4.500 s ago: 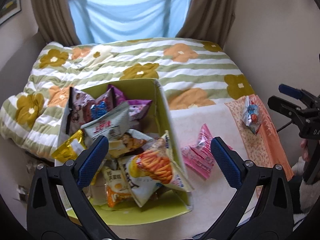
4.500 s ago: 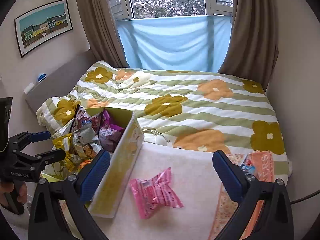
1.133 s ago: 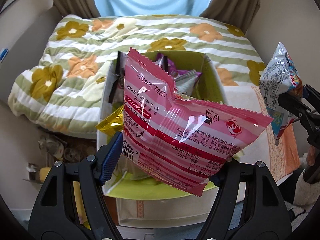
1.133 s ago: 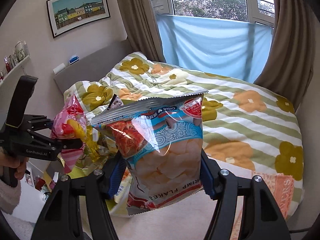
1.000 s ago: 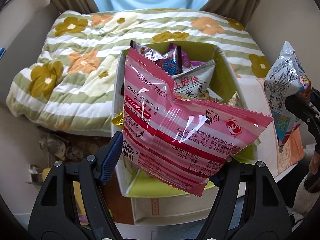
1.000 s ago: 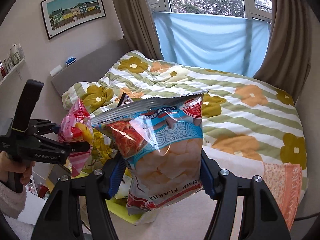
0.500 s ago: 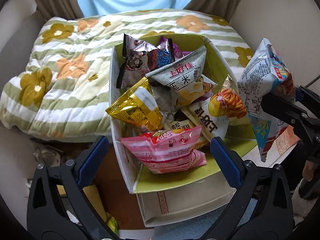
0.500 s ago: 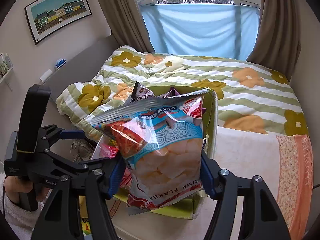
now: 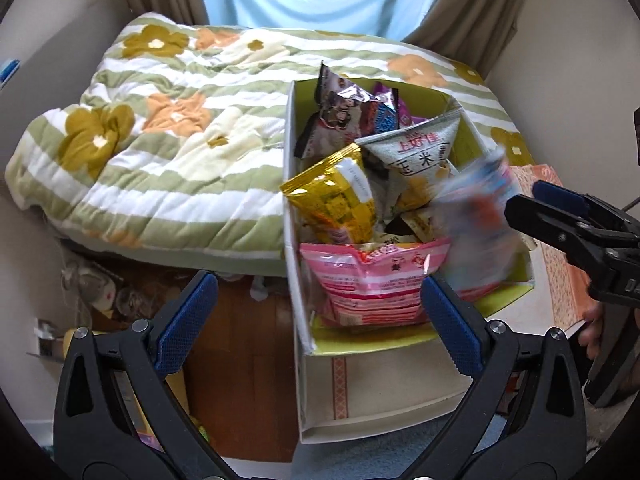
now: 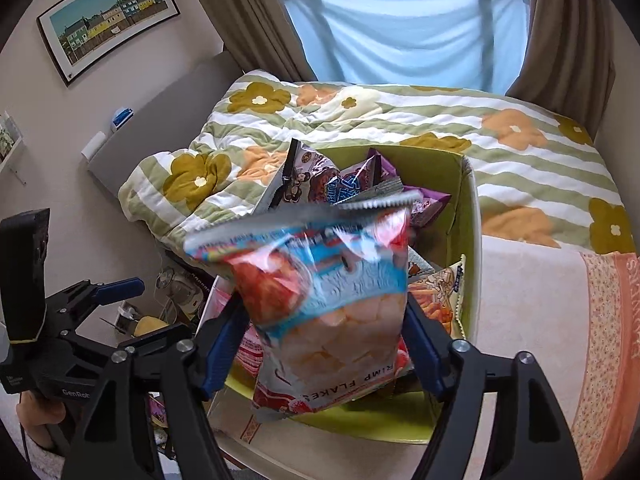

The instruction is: Organize snacks

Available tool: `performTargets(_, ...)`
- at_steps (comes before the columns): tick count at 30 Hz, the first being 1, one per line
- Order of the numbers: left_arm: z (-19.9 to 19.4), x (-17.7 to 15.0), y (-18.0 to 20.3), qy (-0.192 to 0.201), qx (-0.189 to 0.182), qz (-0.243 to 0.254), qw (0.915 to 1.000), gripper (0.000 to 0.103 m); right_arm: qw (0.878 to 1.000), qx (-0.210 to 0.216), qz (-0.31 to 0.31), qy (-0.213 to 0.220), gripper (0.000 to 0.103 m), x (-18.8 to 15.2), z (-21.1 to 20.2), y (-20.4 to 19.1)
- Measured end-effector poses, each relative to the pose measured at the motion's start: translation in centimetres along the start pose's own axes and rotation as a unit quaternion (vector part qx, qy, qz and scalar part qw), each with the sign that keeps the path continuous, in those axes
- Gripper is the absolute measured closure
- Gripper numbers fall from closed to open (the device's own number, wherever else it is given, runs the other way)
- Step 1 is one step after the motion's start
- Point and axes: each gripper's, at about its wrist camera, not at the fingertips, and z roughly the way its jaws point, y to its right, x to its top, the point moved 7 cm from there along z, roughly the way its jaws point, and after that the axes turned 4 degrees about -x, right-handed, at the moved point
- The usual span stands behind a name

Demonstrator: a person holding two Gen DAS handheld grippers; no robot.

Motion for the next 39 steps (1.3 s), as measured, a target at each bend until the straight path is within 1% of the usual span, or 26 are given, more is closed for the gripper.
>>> performTargets(1, 0.1, -0.1, -0.3, 0.002, 0.000, -0.002, 1.0000, 0.002, 1.000, -0.003, 0.004, 0.003, 0.006, 0.0, 0.1, 0.0)
performTargets(3, 0.4, -0.5, -0.9, 0.003, 0.002, -0.006, 1.0000, 0.002, 1.000, -0.009, 0.010, 0.014, 0.005, -0.2, -0.1, -0.1)
performTargets(7, 0.9, -1.3, -1.0, -0.001, 0.006, -0.001, 1.0000, 0.002, 0.999, -0.039, 0.014, 0.027, 0.005, -1.0, -0.5, 0.3)
performTargets(10, 0.6, -1.7, -0.4, 0.002, 0.010, 0.007, 0.9999, 0.002, 0.998, -0.040, 0.022, 0.031, 0.005, -1.7, -1.1, 0.5)
performTargets(13, -0.5, -1.8, 0.7, 0.014, 0.014, 0.012, 0.9997, 0.002, 0.998, -0.041, 0.028, 0.040, 0.005, -1.9, -2.2, 1.0)
performTargets(18, -3.9, -1.8, 4.1, 0.059, 0.020, 0.026, 0.9977, 0.002, 0.995, -0.050, 0.027, 0.077, 0.005, -2.0, -6.2, 2.0)
performTargets(23, -8.9, -2.1, 9.1, 0.122, 0.024, 0.039, 0.9915, 0.002, 0.989, -0.070, 0.024, 0.125, 0.005, -2.9, -12.1, 3.9)
performTargets(25, -11.3, -2.5, 11.6, 0.152, 0.017, 0.041, 0.9874, 0.002, 0.987, -0.079, 0.024, 0.140, 0.005, -3.6, -14.5, 4.6)
performTargets(28, -14.4, -3.6, 14.7, 0.198, 0.007, 0.043, 0.9793, 0.001, 0.979, -0.109, 0.031, 0.166, 0.005, -5.3, -18.9, 6.3)
performTargets(31, -16.6, -5.1, 17.3, 0.232, 0.023, 0.046, 0.9712, 0.001, 0.972, -0.139, 0.033, 0.187, 0.005, -7.0, -22.1, 7.6)
performTargets(34, -17.7, -6.7, 19.2, 0.250, 0.029, 0.050, 0.9664, 0.001, 0.965, -0.164, 0.027, 0.203, 0.005, -8.9, -24.7, 8.5)
performTargets(35, -17.9, -7.3, 19.6, 0.255, 0.034, 0.050, 0.9650, 0.001, 0.962, -0.175, 0.023, 0.207, 0.001, -9.6, -25.4, 8.8)
performTargets(37, -18.3, -8.4, 20.4, 0.264, 0.043, 0.048, 0.9623, 0.001, 0.959, -0.188, 0.021, 0.211, 0.001, -10.6, -26.3, 9.4)
performTargets(39, -18.5, -9.4, 21.1, 0.269, 0.043, 0.047, 0.9611, 0.001, 0.957, -0.195, 0.021, 0.212, 0.001, -11.5, -26.9, 10.0)
